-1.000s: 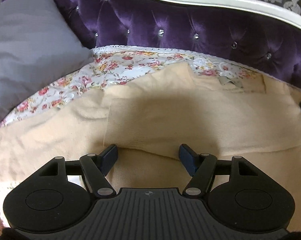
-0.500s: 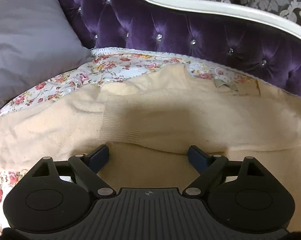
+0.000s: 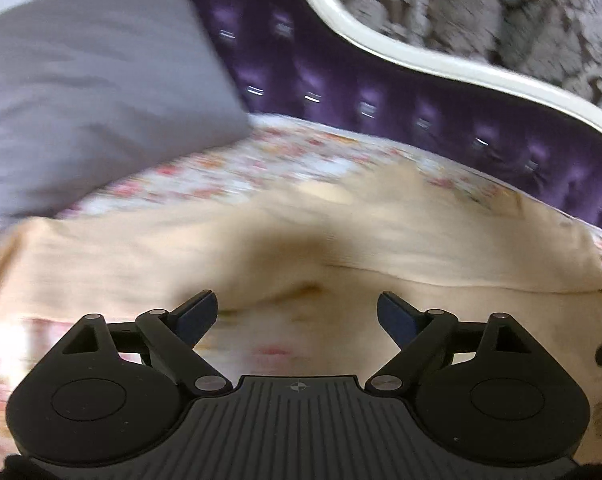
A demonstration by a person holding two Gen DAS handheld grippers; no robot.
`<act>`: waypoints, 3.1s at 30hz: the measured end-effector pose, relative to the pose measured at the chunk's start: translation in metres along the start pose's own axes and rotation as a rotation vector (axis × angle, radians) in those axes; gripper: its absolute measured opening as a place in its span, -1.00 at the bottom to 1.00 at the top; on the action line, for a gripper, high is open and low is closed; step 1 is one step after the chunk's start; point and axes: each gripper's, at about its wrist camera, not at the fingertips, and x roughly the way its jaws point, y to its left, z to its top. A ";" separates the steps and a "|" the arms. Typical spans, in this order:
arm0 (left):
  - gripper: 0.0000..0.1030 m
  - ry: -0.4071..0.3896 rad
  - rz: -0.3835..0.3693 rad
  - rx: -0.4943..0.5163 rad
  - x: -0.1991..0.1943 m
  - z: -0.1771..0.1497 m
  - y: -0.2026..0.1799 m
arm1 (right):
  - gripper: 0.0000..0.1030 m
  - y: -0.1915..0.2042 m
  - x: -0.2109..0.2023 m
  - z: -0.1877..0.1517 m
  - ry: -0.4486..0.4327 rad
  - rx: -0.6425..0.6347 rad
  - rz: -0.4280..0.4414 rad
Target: Fold small clothes
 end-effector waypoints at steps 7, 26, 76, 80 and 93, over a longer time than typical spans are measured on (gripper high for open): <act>0.69 -0.061 0.207 -0.016 -0.032 -0.005 0.097 | 1.00 0.016 0.018 -0.028 0.027 -0.060 -0.067; 0.10 -0.012 0.407 0.043 0.018 -0.025 0.196 | 1.00 0.026 0.023 -0.034 0.010 -0.092 -0.136; -0.34 0.045 -0.390 0.054 0.006 0.032 -0.103 | 1.00 -0.014 0.001 -0.034 -0.072 0.111 0.104; -0.34 0.051 -0.253 0.083 0.005 -0.010 -0.071 | 0.99 -0.021 -0.004 -0.020 -0.062 0.144 0.158; -0.33 -0.022 -0.133 -0.003 0.026 -0.032 -0.051 | 0.51 -0.038 0.056 0.066 -0.017 0.254 0.231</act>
